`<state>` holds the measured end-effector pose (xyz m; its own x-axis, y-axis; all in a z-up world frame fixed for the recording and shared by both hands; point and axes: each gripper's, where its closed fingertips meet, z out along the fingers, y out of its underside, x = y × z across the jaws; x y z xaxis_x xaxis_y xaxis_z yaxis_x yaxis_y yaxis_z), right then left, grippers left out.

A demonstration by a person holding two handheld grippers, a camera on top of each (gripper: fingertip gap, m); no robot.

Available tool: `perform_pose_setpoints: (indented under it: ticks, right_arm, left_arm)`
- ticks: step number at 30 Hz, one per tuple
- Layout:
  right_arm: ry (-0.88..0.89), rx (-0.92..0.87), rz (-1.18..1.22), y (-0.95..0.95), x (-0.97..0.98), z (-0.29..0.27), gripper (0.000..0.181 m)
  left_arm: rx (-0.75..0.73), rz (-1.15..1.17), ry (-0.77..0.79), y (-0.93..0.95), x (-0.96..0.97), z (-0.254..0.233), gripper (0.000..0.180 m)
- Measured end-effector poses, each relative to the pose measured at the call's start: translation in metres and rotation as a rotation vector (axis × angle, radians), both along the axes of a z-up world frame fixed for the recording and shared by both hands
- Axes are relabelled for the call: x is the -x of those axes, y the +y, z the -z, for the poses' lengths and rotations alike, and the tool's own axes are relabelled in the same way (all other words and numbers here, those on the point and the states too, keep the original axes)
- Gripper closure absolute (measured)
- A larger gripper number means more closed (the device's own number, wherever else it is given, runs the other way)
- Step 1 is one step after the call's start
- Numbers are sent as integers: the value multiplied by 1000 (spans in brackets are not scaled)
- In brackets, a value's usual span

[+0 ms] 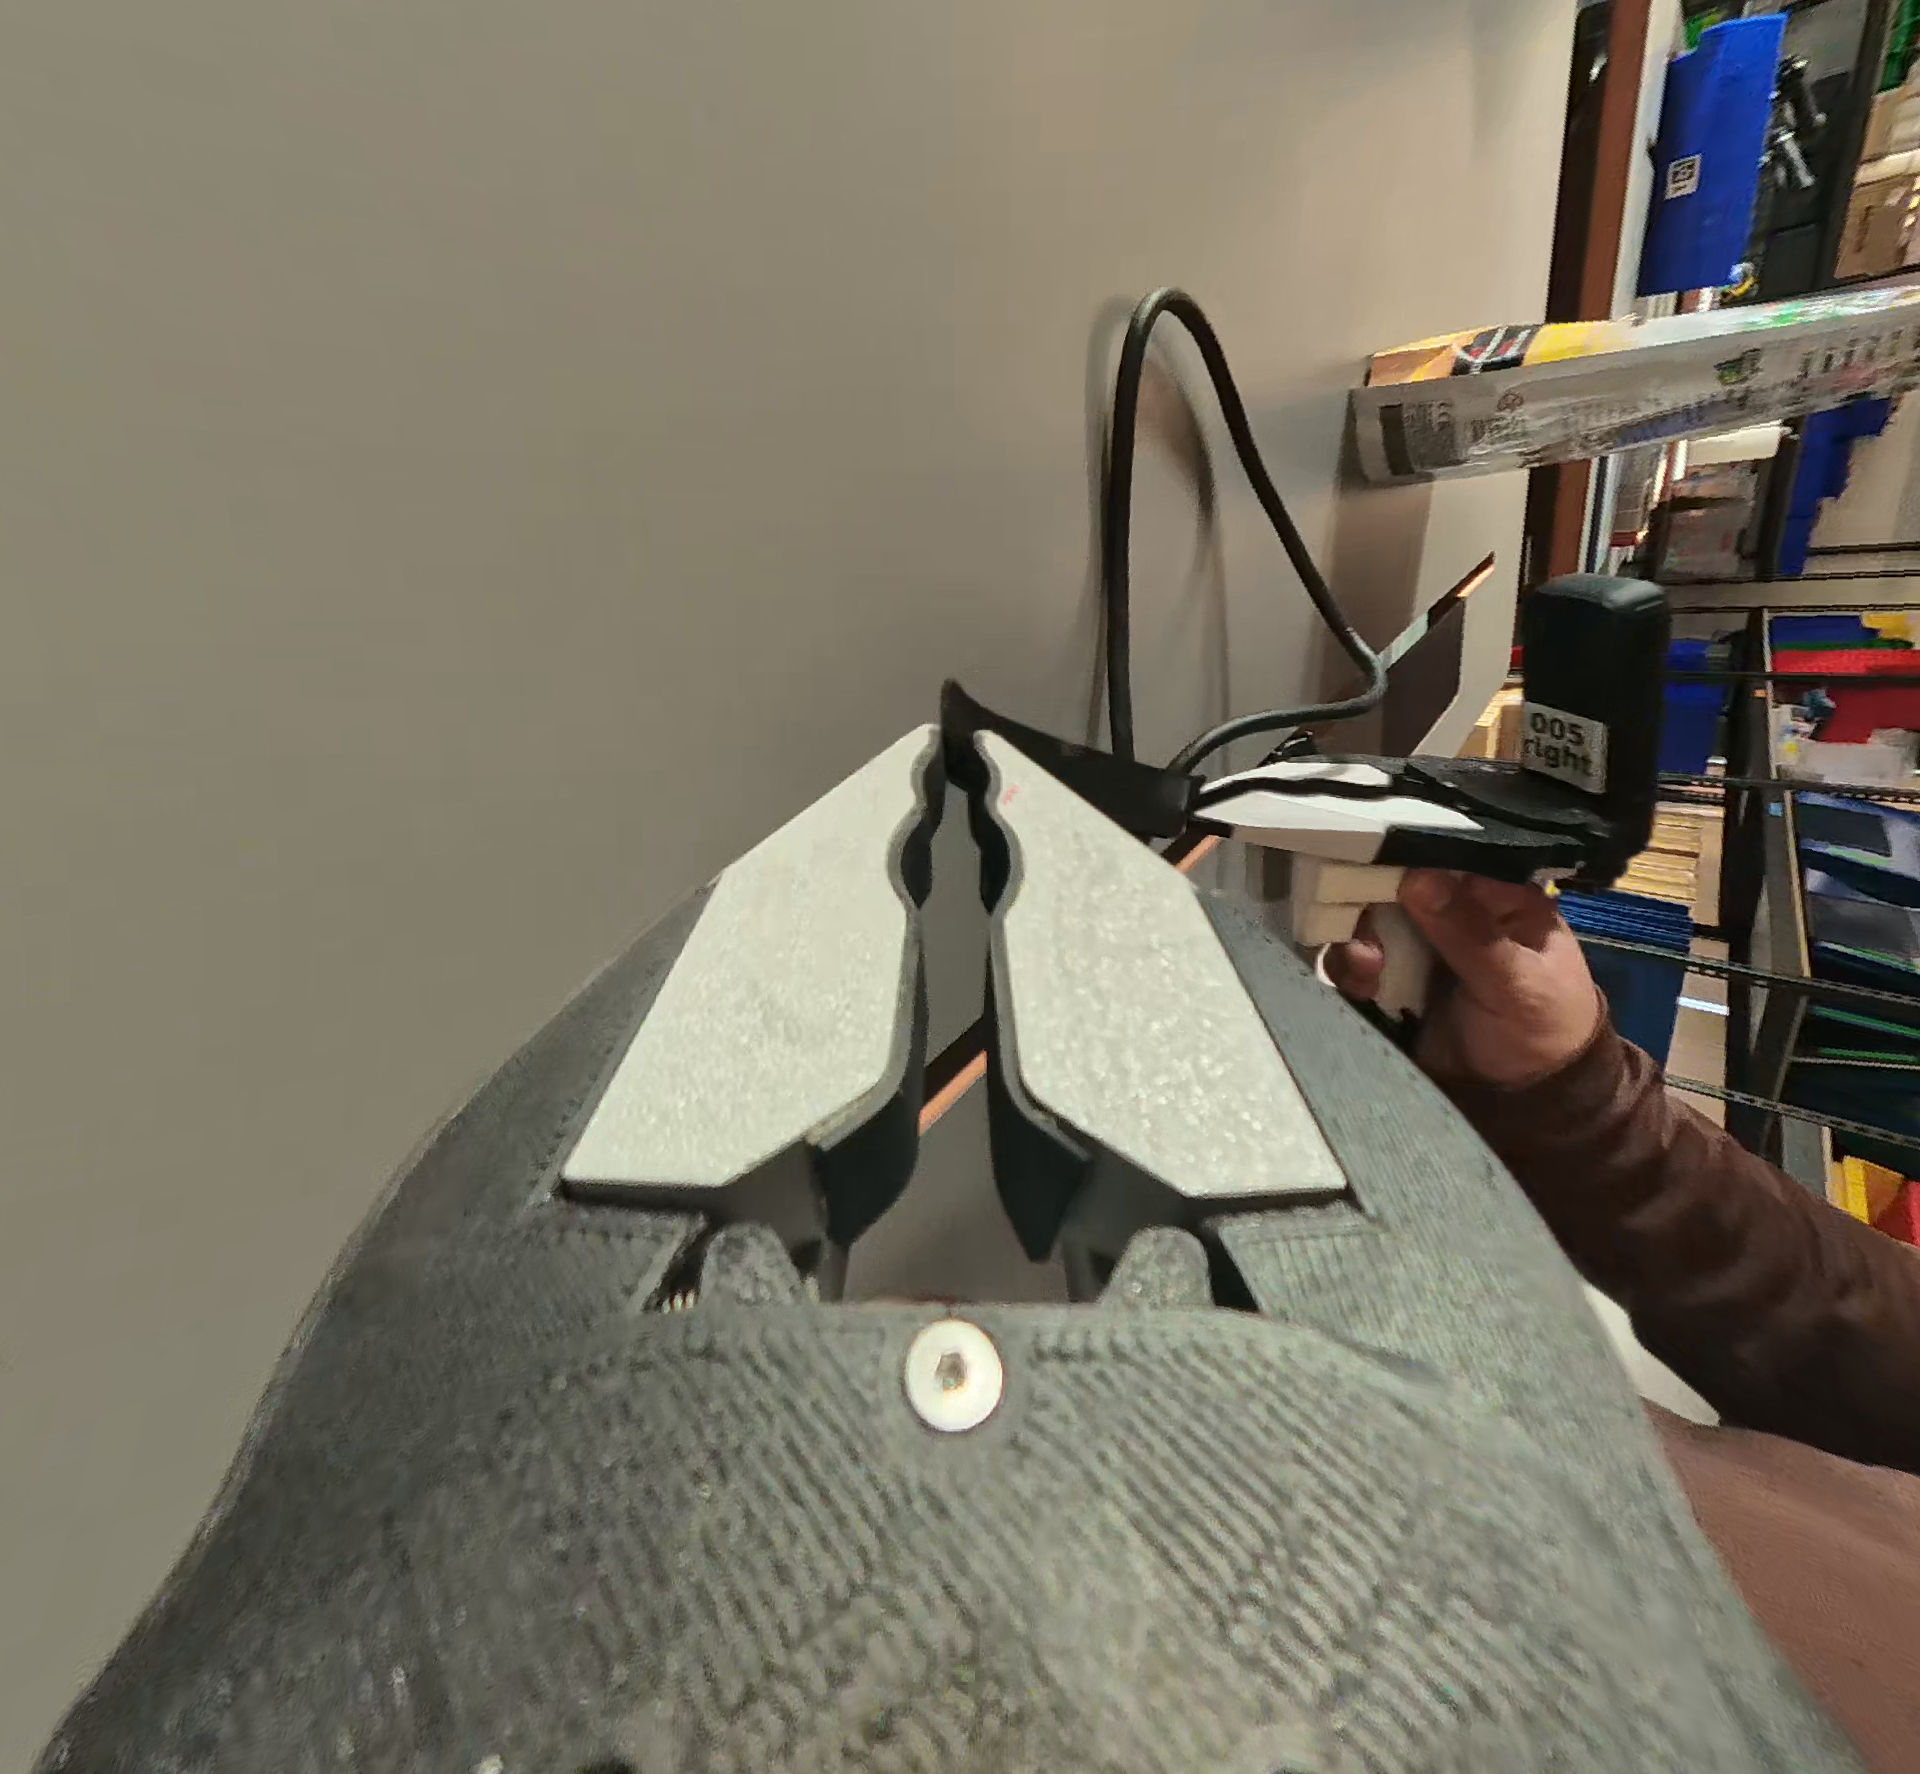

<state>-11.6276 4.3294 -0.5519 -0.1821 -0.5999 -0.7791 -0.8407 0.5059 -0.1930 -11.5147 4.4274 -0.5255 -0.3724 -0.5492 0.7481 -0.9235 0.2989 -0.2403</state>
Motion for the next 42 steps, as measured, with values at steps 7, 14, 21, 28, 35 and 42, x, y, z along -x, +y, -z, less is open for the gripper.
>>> perform_pose_setpoints:
  ticks: [7,14,21,28,35,42]
  right_arm:
    - [-19,-47,-15,6,-8,-3,161]
    - [-22,-57,-63,14,-11,2,178]
    - [-148,-160,-104,25,-15,-17,181]
    - [-227,-222,-118,29,-3,-38,181]
    - [-158,-141,-62,21,-3,-8,181]
    - [-117,-212,-28,18,-8,4,156]
  left_arm:
    - [-25,-7,-32,6,2,3,178]
    - [-126,-125,-101,28,-26,2,139]
    - [-60,257,-289,-13,47,-45,153]
    - [22,385,-191,-65,116,-36,156]
    - [-150,424,-219,-56,111,12,166]
    - [-97,363,-87,-66,116,8,165]
